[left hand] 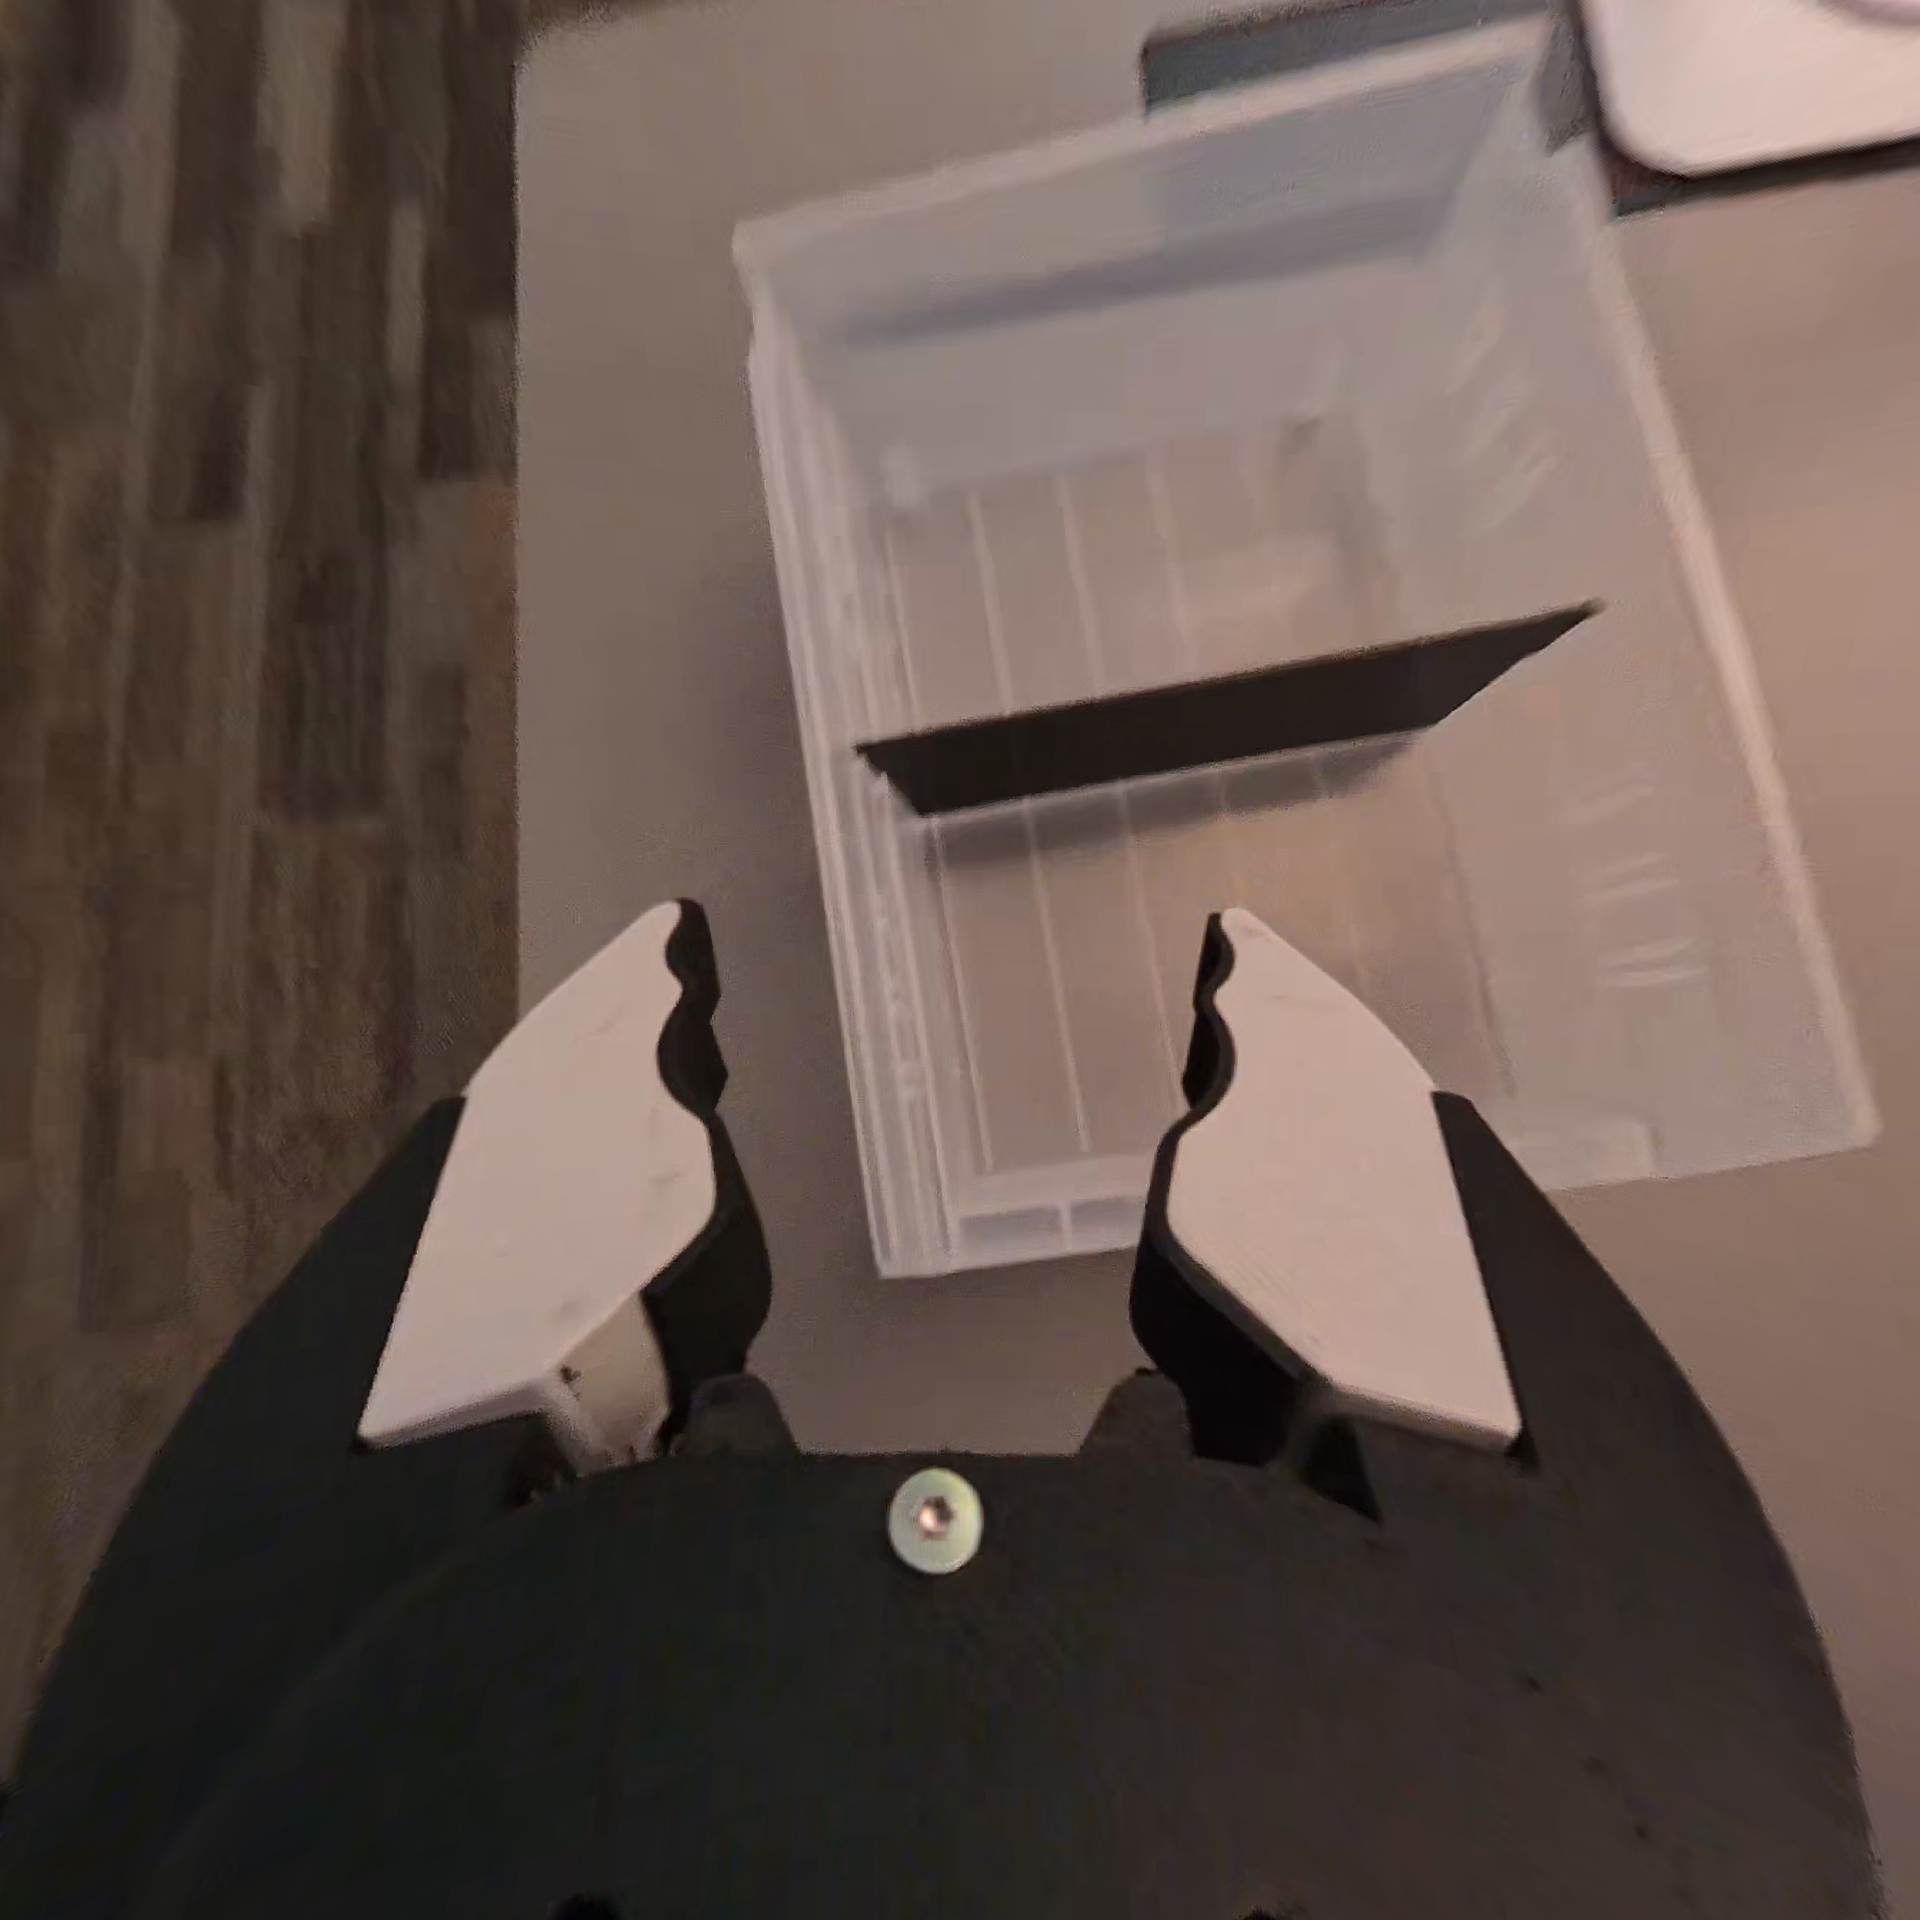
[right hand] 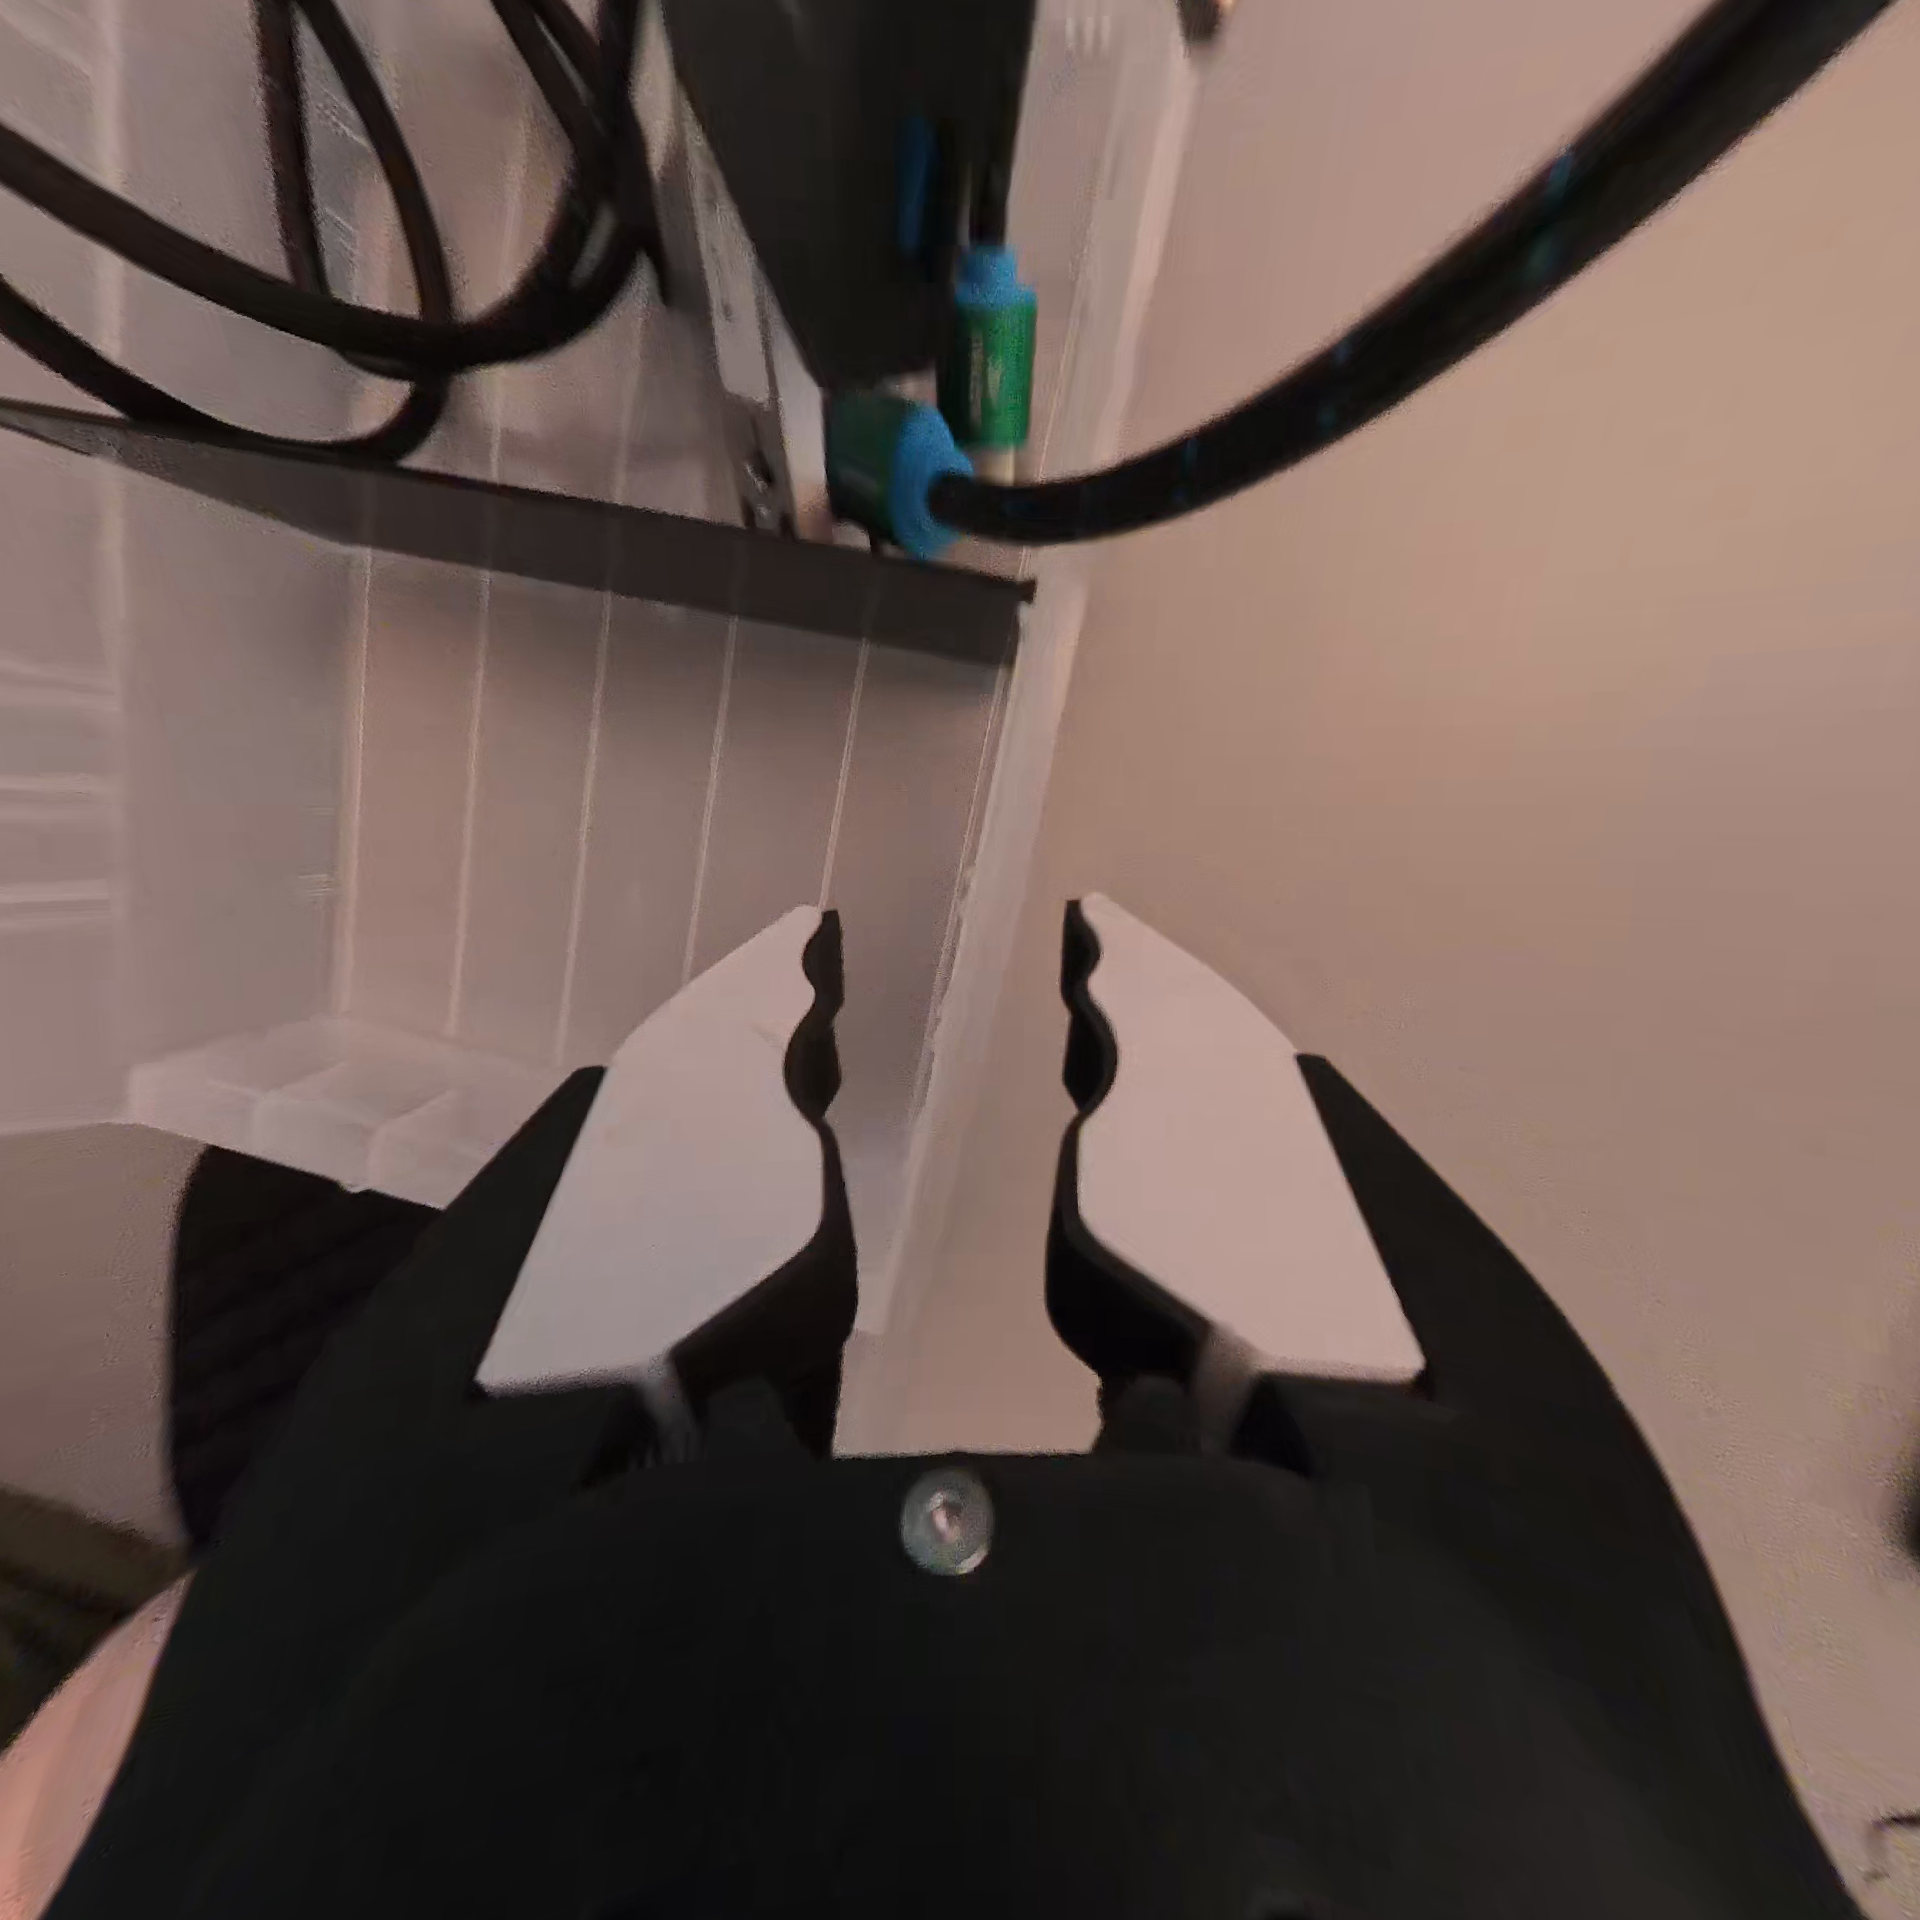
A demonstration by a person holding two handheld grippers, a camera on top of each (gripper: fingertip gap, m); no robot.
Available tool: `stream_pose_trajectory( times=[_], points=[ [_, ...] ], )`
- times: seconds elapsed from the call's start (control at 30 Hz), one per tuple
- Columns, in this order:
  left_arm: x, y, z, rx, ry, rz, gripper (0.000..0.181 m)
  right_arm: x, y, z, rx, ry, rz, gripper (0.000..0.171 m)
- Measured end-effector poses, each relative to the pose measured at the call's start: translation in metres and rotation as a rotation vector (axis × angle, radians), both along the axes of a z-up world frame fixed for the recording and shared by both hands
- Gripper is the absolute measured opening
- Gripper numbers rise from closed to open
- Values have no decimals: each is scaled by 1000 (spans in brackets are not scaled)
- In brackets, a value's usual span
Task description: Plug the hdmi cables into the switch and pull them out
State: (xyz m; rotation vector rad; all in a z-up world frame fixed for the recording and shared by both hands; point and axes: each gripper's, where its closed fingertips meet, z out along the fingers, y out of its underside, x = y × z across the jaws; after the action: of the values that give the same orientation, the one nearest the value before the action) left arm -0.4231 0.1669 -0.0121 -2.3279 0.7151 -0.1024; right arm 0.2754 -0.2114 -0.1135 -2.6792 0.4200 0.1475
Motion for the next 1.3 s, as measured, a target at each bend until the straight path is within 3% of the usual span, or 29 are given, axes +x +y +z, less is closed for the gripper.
stream_pose_trajectory(
  times=[0.03,0.1,0.23,0.37,0.43,0.5,0.57,0.67,0.93,1.3],
  points=[
    [-10,0,-12,-55,-9,24,89,-3,-2,-7,-35,58,-25,35],
    [-23,0,-33,-145,-38,57,89,-12,-2,-17,-72,176,-59,26],
    [-37,2,-71,-292,-61,74,75,-11,-4,-25,-116,191,-72,18],
    [-36,-6,-99,-416,-56,33,49,-13,-7,-27,-152,149,-33,15],
    [-29,-9,-105,-446,-51,-11,25,-14,-8,-27,-178,120,-2,14],
    [-28,-10,-111,-439,48,-83,11,-20,-9,-27,-207,110,42,15],
    [-27,-10,-112,-384,186,-167,12,-28,-10,-27,-242,93,102,16],
    [-4,-20,-113,-422,176,-252,15,-36,-8,-27,-309,80,108,15],
    [46,-37,-114,-490,333,-352,17,-61,8,-25,-365,98,183,15],
    [112,-89,-113,-565,536,-470,33,-116,47,-22,-457,110,274,18]
  ],
)
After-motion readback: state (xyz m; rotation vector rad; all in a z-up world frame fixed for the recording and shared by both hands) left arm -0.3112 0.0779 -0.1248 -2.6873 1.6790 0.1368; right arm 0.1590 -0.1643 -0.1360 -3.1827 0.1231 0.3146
